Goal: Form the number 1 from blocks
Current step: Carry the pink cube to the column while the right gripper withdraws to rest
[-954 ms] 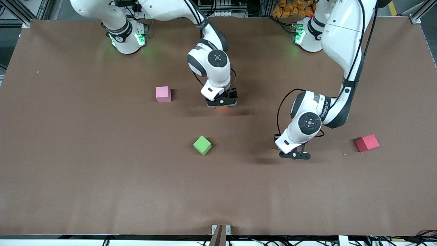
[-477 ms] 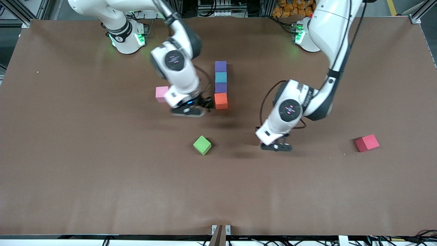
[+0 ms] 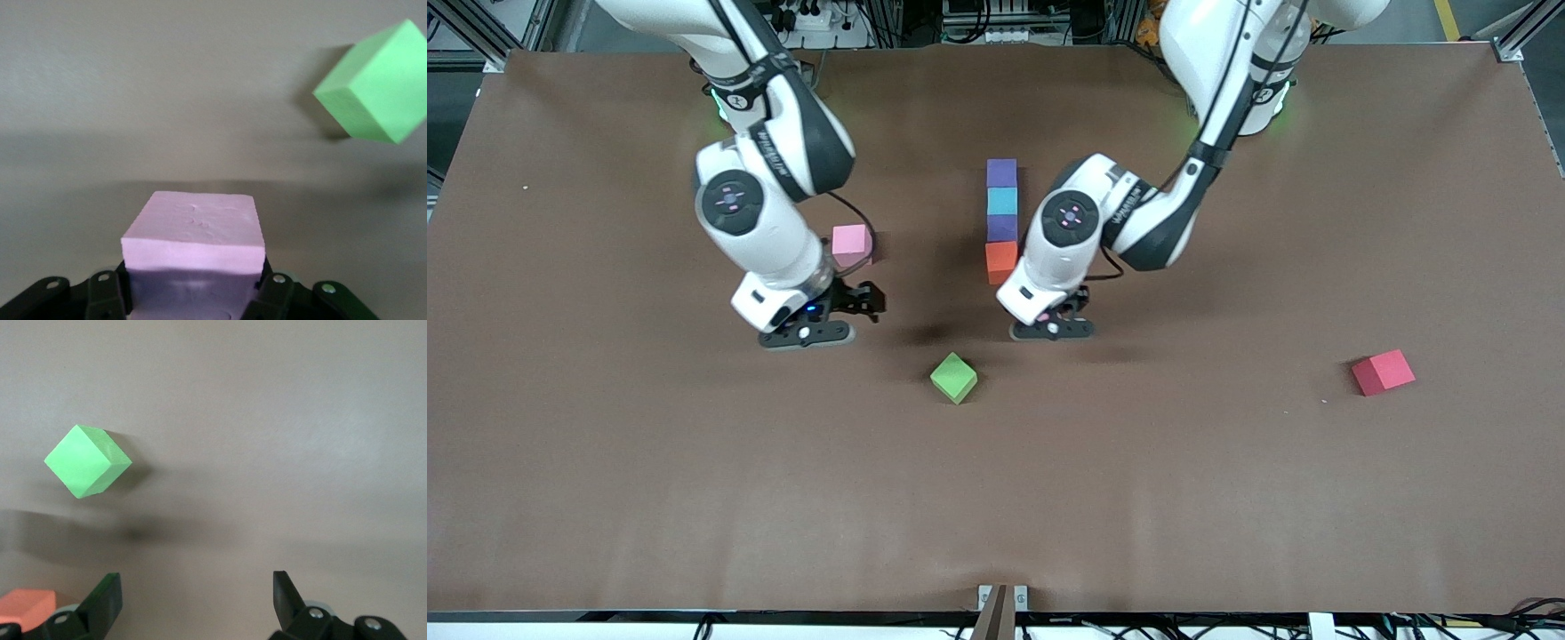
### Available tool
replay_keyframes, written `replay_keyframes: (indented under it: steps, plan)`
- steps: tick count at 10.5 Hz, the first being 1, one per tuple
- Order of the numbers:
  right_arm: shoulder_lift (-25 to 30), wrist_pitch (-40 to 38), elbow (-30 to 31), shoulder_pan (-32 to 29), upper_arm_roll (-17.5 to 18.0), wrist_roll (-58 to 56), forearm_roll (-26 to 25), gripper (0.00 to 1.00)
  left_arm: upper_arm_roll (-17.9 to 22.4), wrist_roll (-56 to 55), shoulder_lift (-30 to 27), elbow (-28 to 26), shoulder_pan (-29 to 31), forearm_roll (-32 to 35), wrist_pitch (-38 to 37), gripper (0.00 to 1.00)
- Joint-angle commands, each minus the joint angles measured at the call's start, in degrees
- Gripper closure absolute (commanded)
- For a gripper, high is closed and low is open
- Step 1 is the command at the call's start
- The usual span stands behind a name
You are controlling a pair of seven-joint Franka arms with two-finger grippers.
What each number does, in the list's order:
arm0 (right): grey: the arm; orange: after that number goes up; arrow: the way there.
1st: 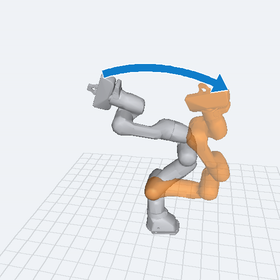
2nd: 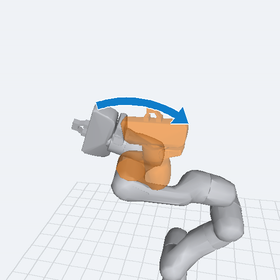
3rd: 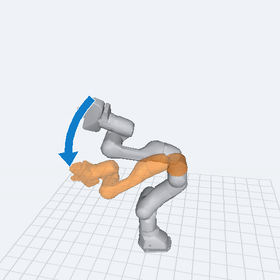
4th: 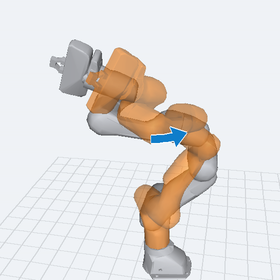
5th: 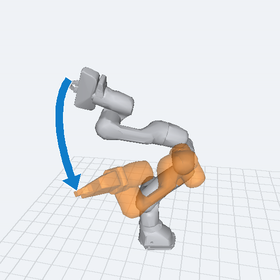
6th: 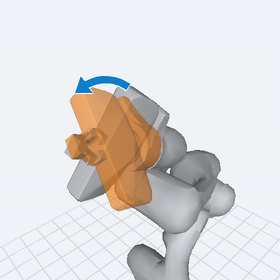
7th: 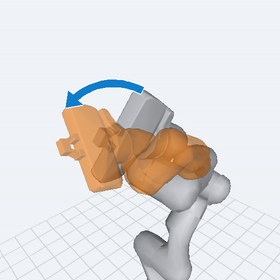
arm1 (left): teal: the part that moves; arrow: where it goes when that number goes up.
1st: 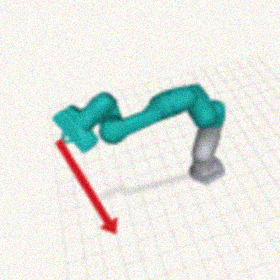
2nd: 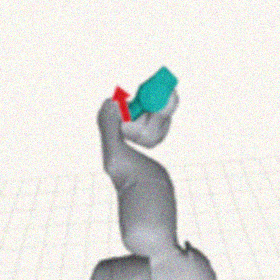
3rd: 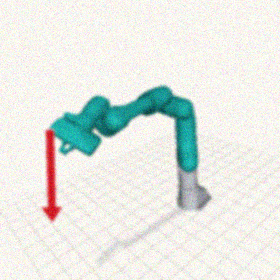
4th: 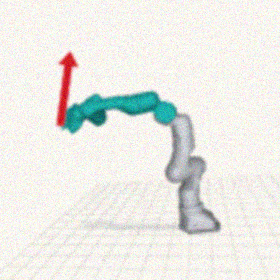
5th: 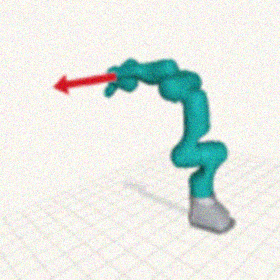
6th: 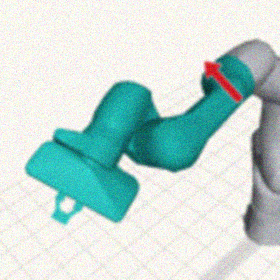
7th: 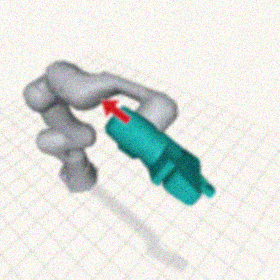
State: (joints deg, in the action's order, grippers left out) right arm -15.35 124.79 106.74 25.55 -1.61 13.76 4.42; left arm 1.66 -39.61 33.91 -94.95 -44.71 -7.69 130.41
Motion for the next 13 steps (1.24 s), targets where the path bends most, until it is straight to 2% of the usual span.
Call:
replay_keyframes:
  steps: [1,3,5,9,11,13]
  plan:
    - [4.6,-4.1,-1.9,-4.7,0.9,-3.0,-0.8,0.0,4.4,-0.2,3.4,4.3,-3.9,-4.8,-1.0,1.0]
    - [9.7,-6.8,-1.9,-7.5,0.9,-3.0,-1.1,0.0,4.8,-0.5,6.2,5.4,-5.7,-5.5,-0.9,1.0]
    - [14.4,-13.3,-2.4,-9.9,1.1,-2.3,-4.8,0.0,4.7,-0.4,6.3,5.4,-6.2,-5.6,-0.9,1.0]
    - [20.3,-26.0,-7.4,-18.2,2.1,-3.3,-4.7,0.0,5.1,-0.3,6.6,5.5,-8.2,-5.8,-0.9,1.0]
    - [19.3,-36.9,-15.5,-21.1,1.8,-8.9,-4.9,0.0,5.1,-0.3,7.4,5.4,-9.0,-5.7,-0.9,1.0]
    - [18.8,-39.1,-18.7,-23.8,1.4,-9.7,-4.8,0.0,5.1,-0.3,7.5,5.3,-9.3,-5.3,-0.9,1.0]
